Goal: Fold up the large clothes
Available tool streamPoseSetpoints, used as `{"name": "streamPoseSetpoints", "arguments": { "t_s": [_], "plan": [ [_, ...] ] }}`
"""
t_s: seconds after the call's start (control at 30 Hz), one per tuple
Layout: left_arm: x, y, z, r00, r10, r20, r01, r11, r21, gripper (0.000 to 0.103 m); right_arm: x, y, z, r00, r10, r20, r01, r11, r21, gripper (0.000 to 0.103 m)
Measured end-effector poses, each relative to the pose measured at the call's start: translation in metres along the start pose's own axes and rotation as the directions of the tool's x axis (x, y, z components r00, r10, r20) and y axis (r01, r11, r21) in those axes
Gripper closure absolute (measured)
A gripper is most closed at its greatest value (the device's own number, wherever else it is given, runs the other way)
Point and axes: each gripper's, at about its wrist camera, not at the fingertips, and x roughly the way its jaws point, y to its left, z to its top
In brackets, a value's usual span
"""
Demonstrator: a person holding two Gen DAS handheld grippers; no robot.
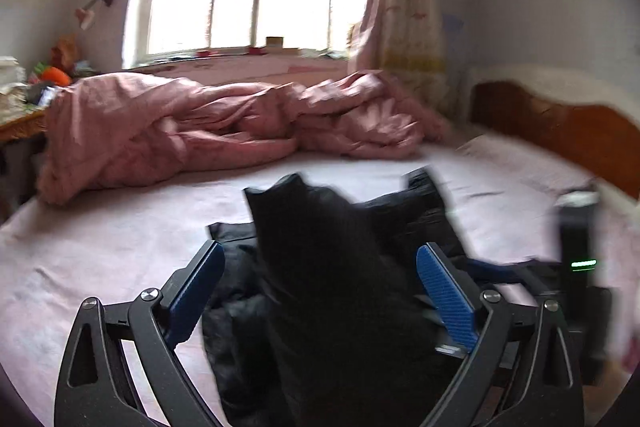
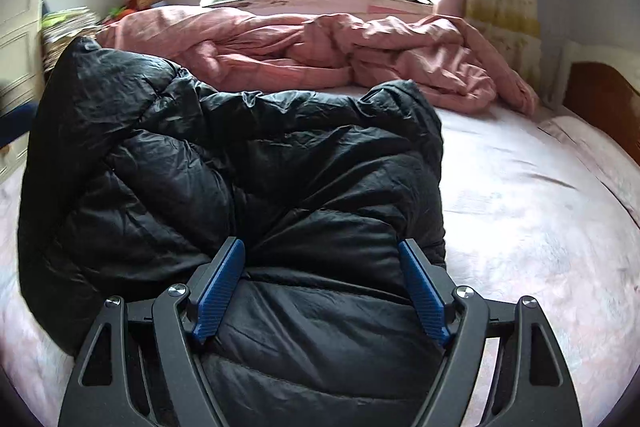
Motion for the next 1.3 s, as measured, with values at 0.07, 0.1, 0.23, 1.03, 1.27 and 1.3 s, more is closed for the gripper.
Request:
{"name": "streamPoseSetpoints", "arguments": {
  "t_s": [0.07,0.1,0.23,1.03,1.27,1.3],
  "plan": [
    [0.024,0.008,-0.01,0.996,0.073,-0.053,-0.074,0.997,-0.002,0.006,-0.005,-0.005,-0.001,1.0,0.027,-0.001,-0.027,1.0,0.0,0.022],
    [0.032,0.017,-0.016,0.992,0.103,-0.07,-0.104,0.994,-0.016,0.006,-0.008,-0.009,-0.002,0.999,0.037,0.002,-0.037,0.999,0.008,0.022],
    [0.053,0.043,-0.03,0.987,0.125,-0.104,-0.134,0.987,-0.084,0.003,-0.024,-0.033,0.0,0.998,0.051,0.04,-0.055,0.993,0.106,0.022],
    [0.047,0.087,-0.063,0.974,-0.176,-0.14,0.091,0.877,-0.472,0.0,0.019,-0.084,-0.013,0.956,0.287,-0.063,-0.258,0.921,0.292,0.018],
    [0.096,0.101,-0.077,0.895,-0.388,-0.222,0.17,0.755,-0.633,0.0,0.033,-0.081,-0.016,0.967,0.241,-0.08,-0.208,0.933,0.293,0.013],
    [0.097,0.101,-0.078,0.892,-0.393,-0.225,0.172,0.754,-0.634,0.0,0.036,-0.085,-0.017,0.96,0.267,-0.083,-0.229,0.922,0.312,0.013]
  ]
}}
